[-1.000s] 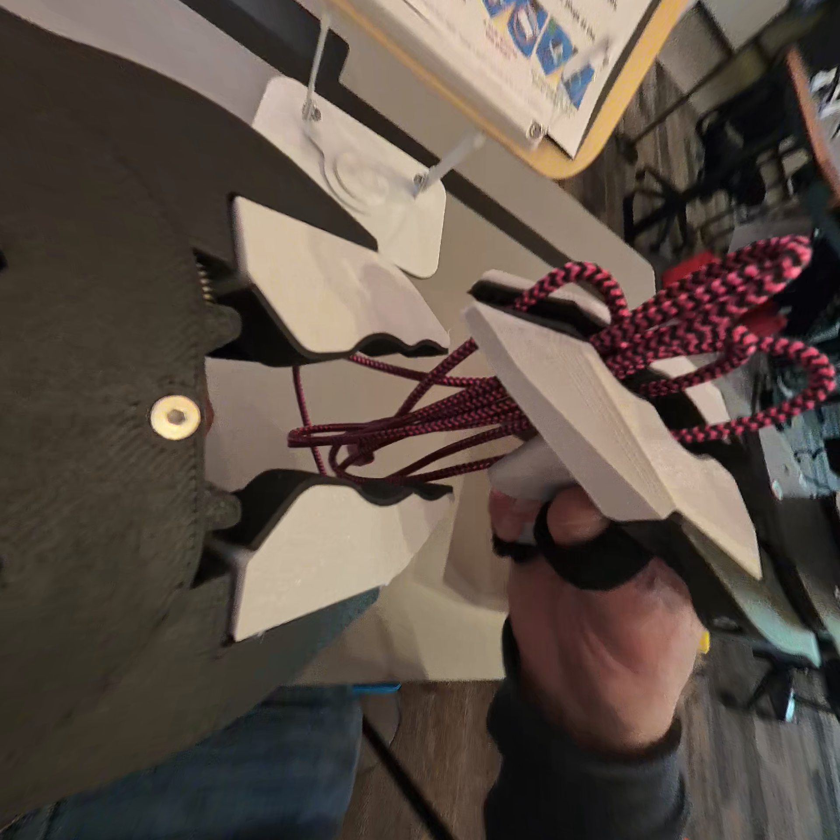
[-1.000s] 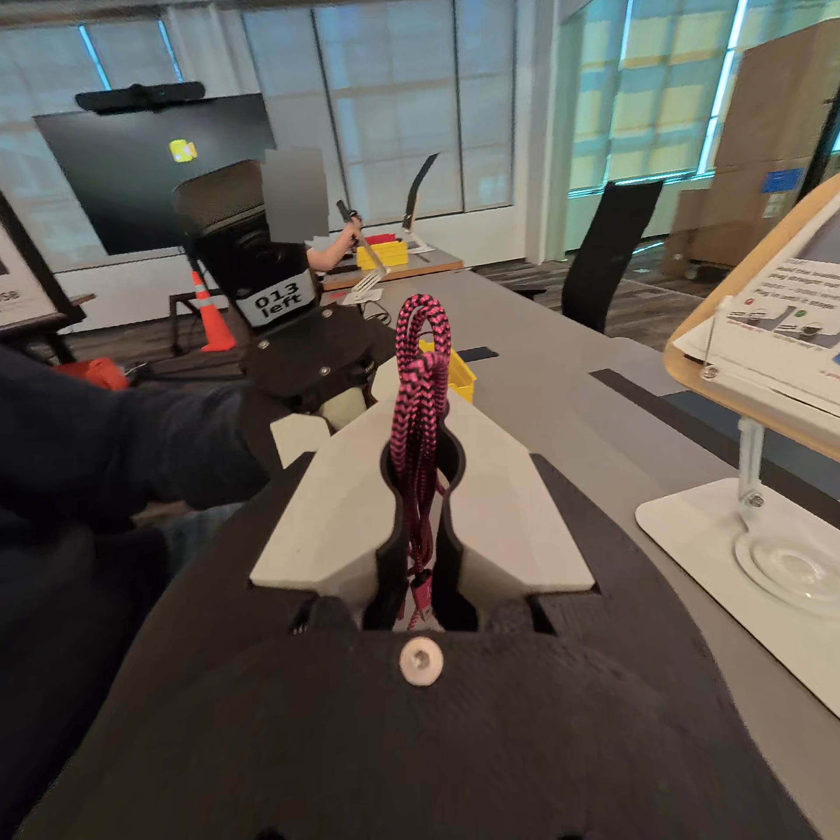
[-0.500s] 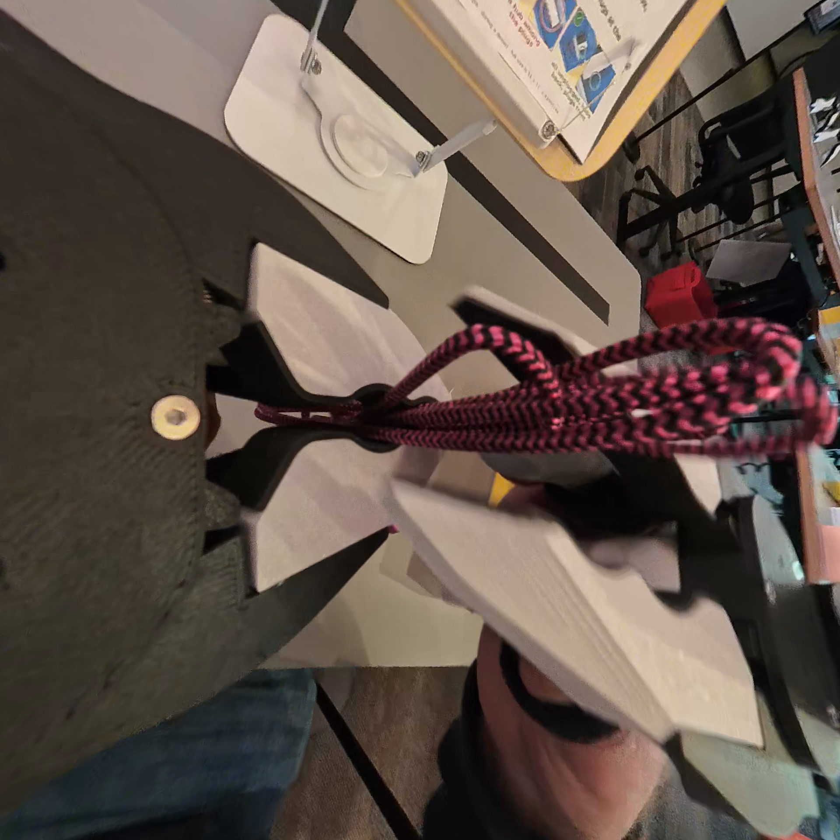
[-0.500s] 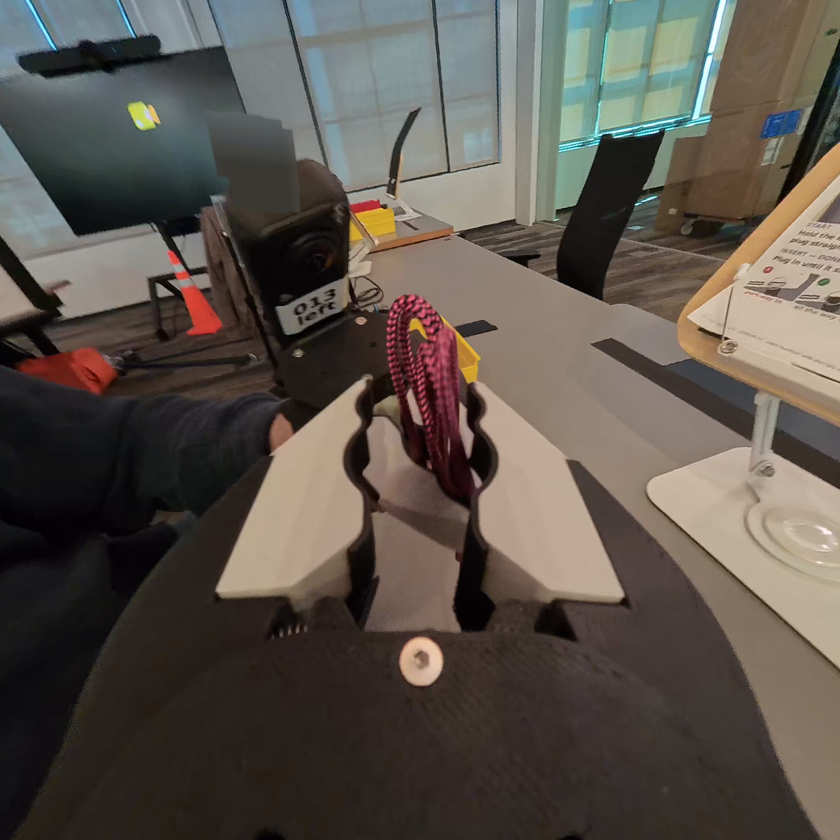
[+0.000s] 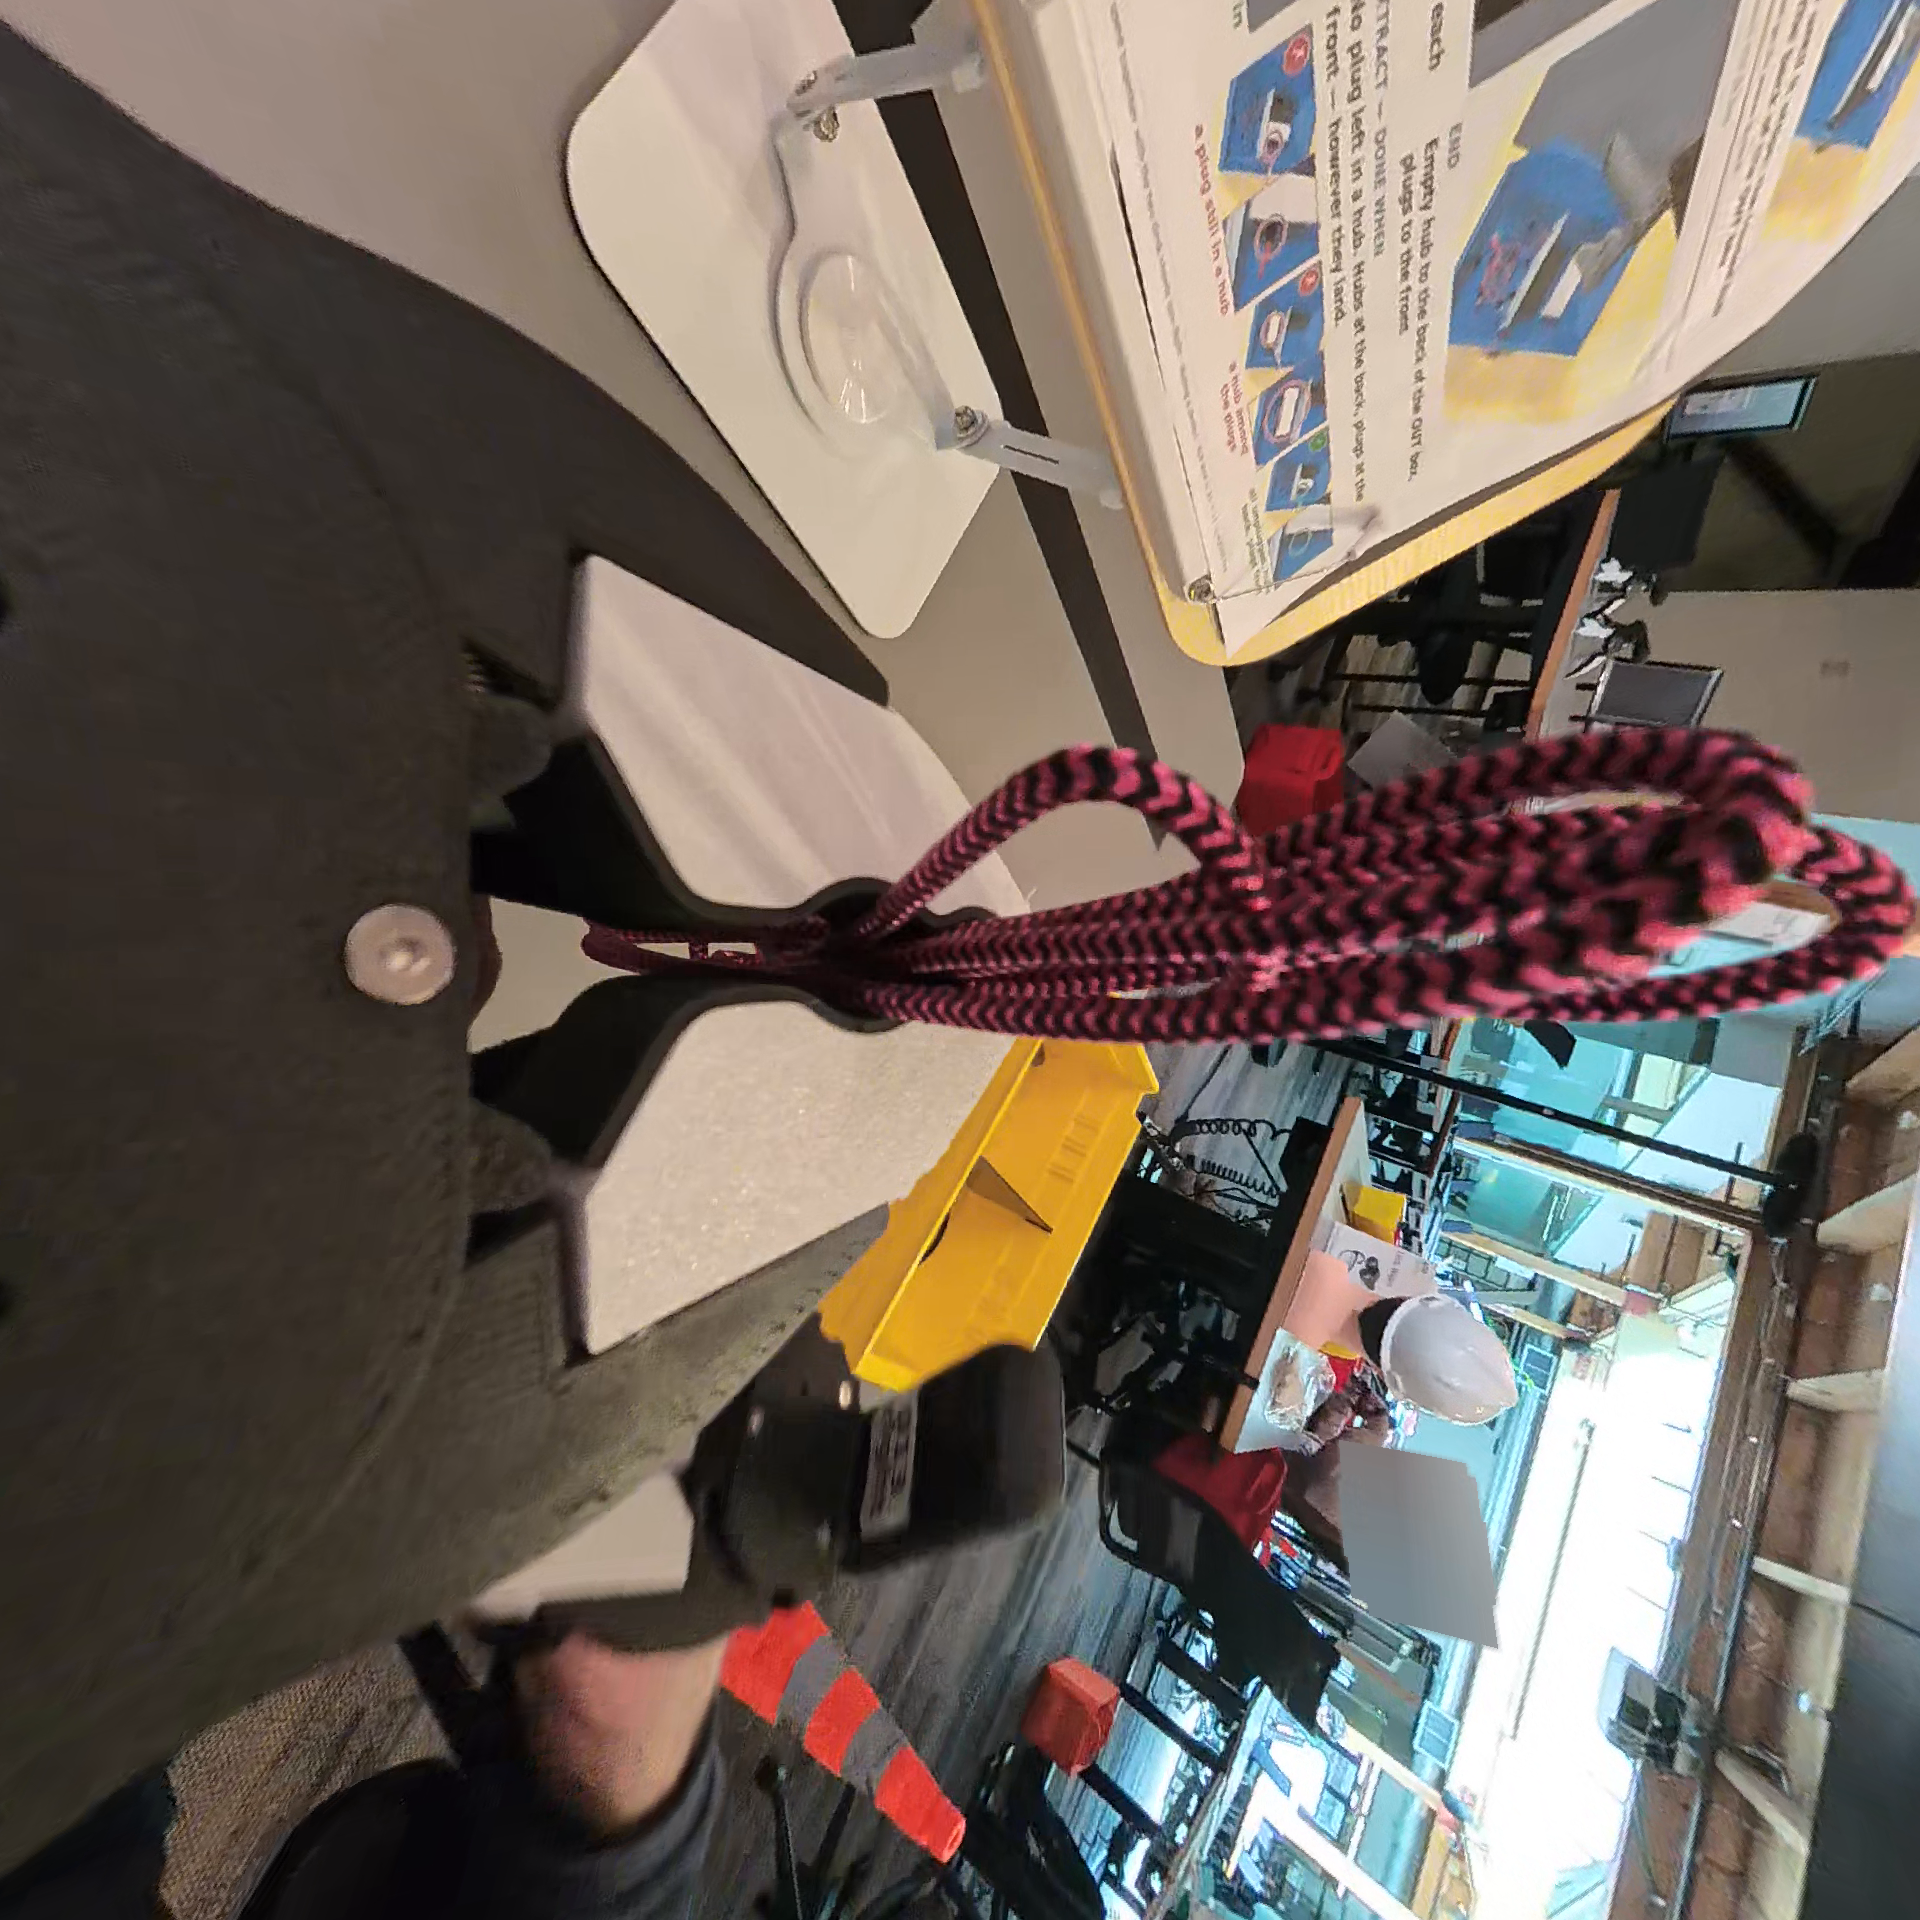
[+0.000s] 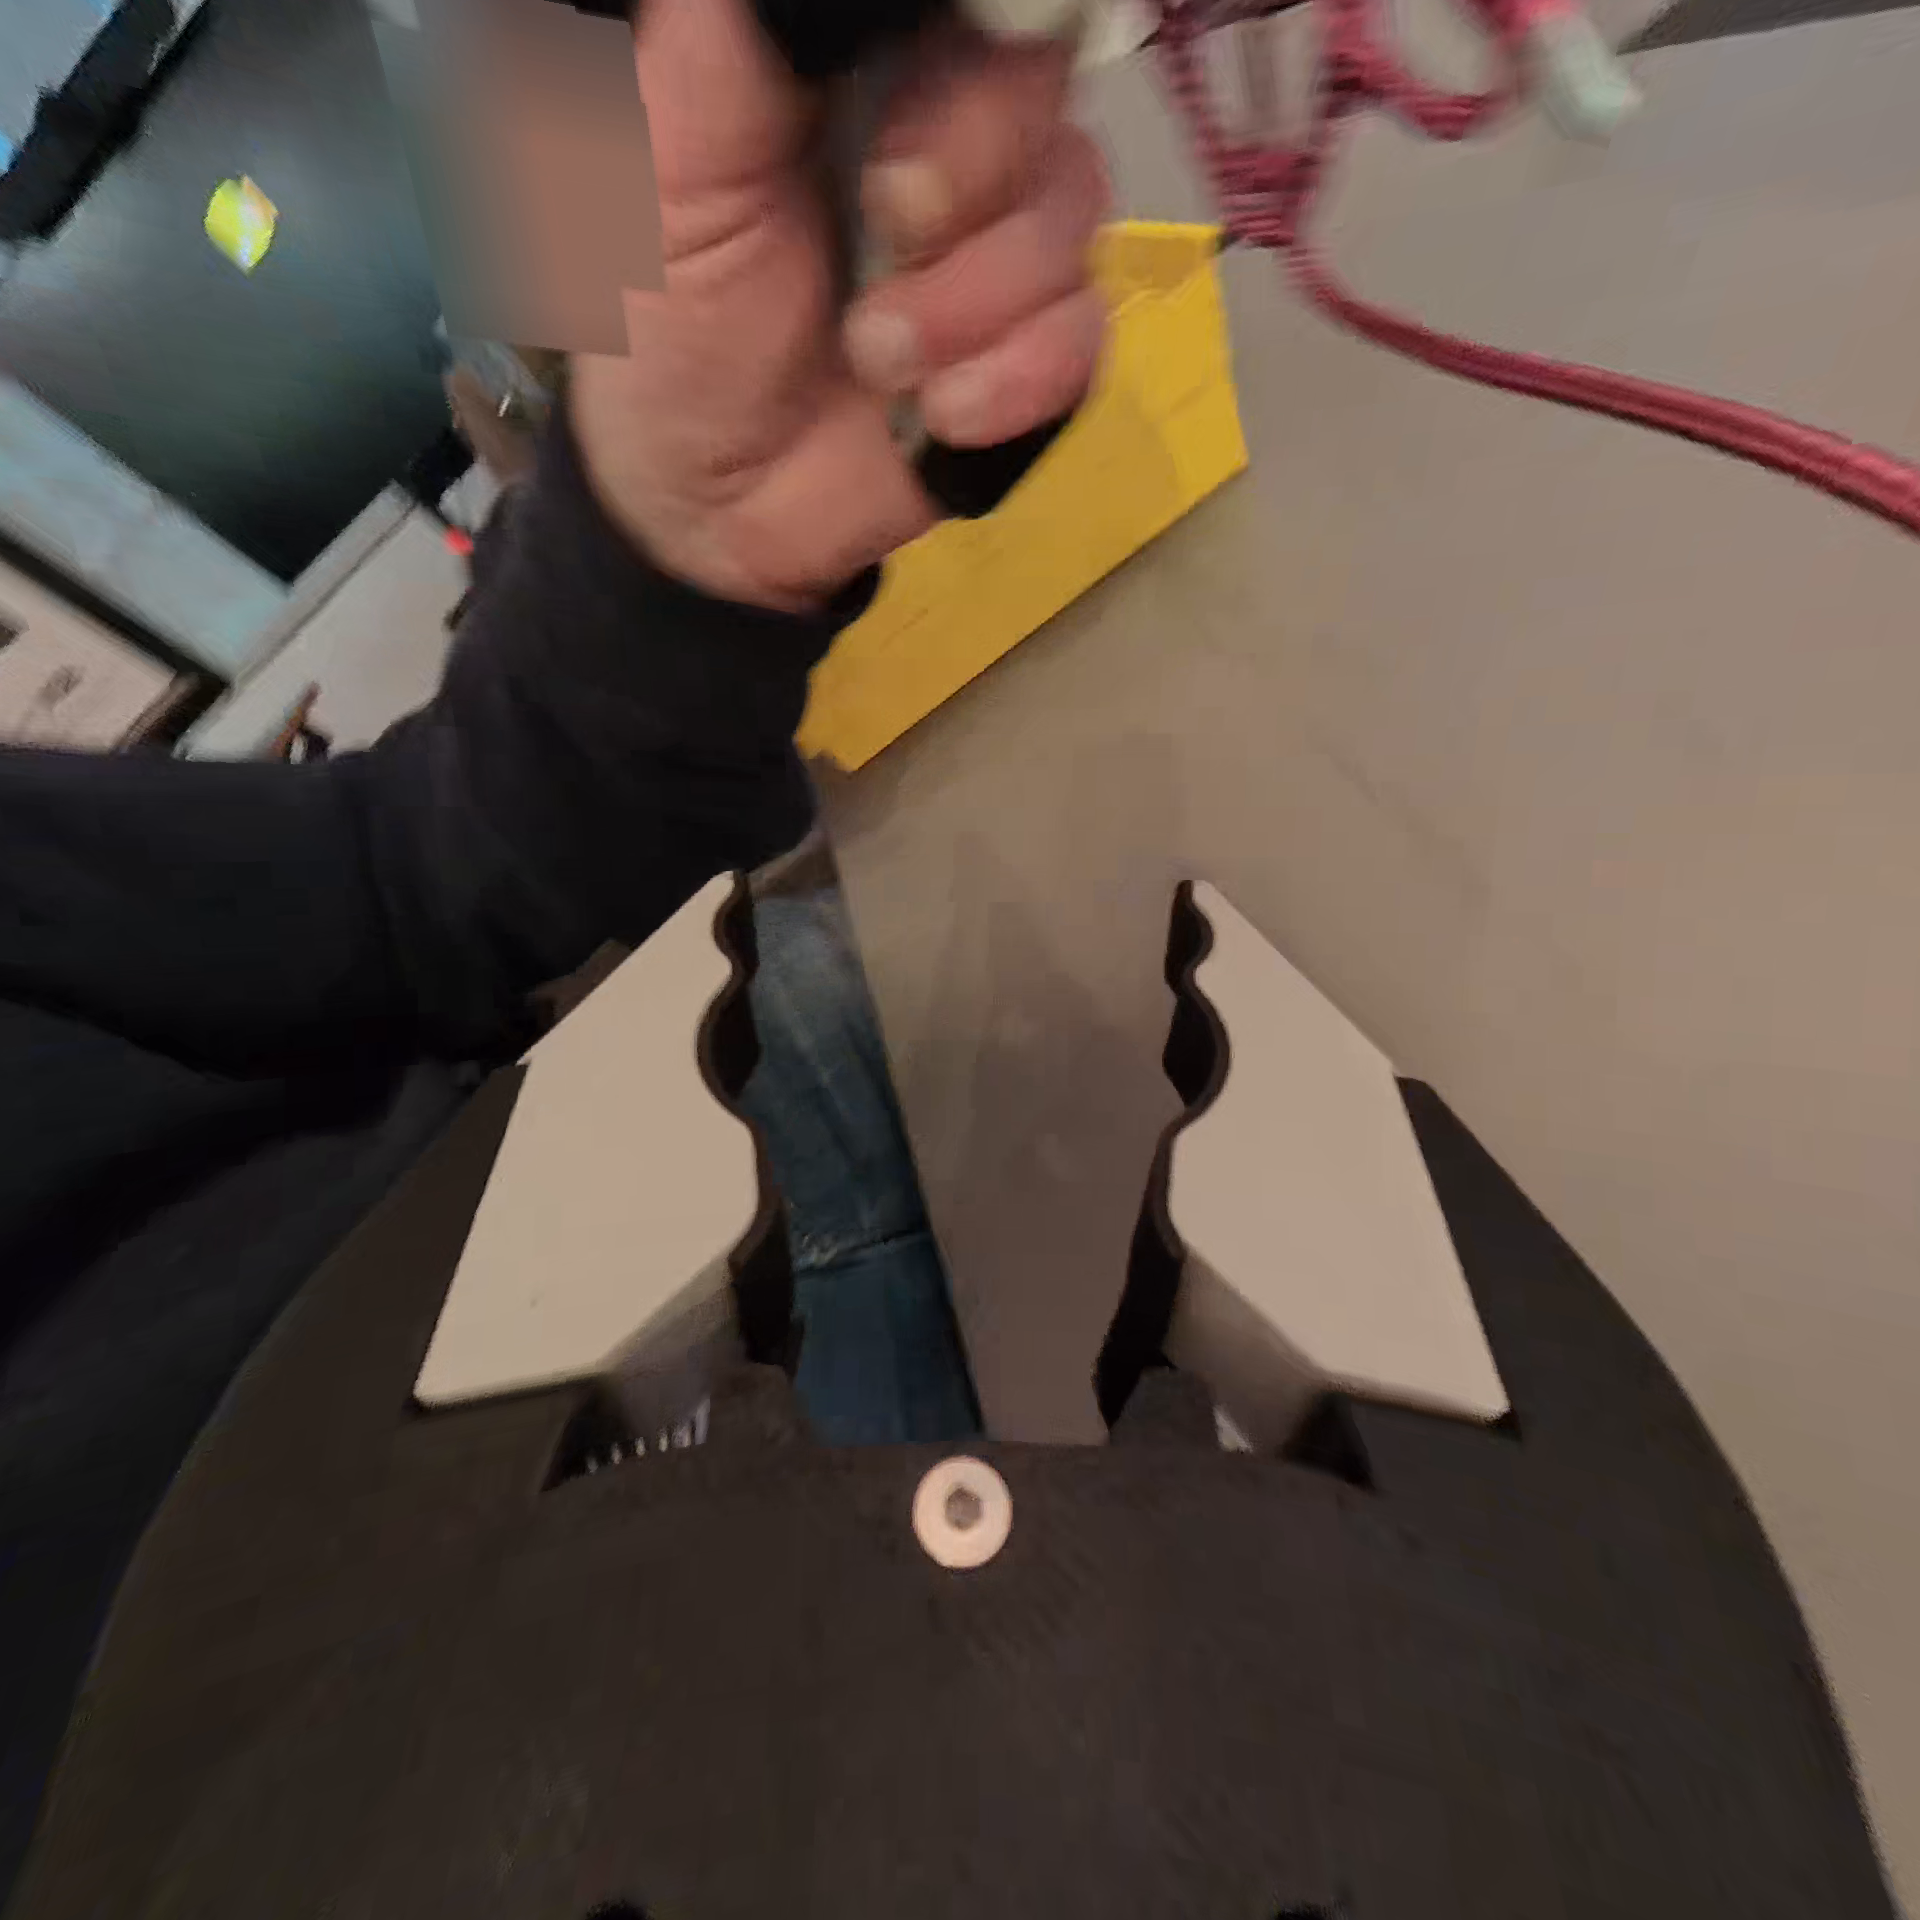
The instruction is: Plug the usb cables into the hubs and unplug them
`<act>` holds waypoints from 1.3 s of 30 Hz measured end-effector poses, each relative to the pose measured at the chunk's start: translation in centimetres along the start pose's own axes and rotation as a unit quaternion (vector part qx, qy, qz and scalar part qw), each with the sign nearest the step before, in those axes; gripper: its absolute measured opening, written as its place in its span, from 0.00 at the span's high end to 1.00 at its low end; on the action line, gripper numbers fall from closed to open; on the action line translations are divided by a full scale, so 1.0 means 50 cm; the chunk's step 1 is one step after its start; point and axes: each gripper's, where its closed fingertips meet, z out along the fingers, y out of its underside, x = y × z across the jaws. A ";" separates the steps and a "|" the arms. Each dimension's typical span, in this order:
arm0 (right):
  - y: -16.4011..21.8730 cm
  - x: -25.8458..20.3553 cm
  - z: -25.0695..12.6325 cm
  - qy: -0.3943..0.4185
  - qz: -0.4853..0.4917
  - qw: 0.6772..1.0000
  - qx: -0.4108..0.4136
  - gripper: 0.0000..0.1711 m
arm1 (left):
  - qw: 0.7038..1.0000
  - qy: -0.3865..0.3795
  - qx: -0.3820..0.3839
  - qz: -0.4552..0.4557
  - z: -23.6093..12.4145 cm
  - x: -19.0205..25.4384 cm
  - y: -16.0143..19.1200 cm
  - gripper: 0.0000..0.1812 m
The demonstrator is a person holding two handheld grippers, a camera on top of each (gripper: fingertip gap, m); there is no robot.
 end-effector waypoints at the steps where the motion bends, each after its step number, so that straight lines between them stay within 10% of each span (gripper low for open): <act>1: -0.017 0.027 -0.003 0.013 0.018 0.999 0.033 0.51 | 1.000 -0.003 -0.003 0.005 0.001 0.004 0.002 0.99; 10: -0.193 0.049 -0.076 0.004 -0.021 0.987 0.159 0.62 | 0.994 0.014 -0.088 0.062 0.017 0.046 0.064 0.99; 22: -0.207 0.032 -0.049 -0.029 -0.028 0.991 0.128 0.61 | 0.971 0.019 -0.193 0.137 0.026 0.066 0.135 0.99; 39: -0.167 -0.067 -0.038 -0.211 -0.163 0.962 0.064 0.78 | 0.893 0.337 -0.296 0.036 0.000 0.228 0.239 0.98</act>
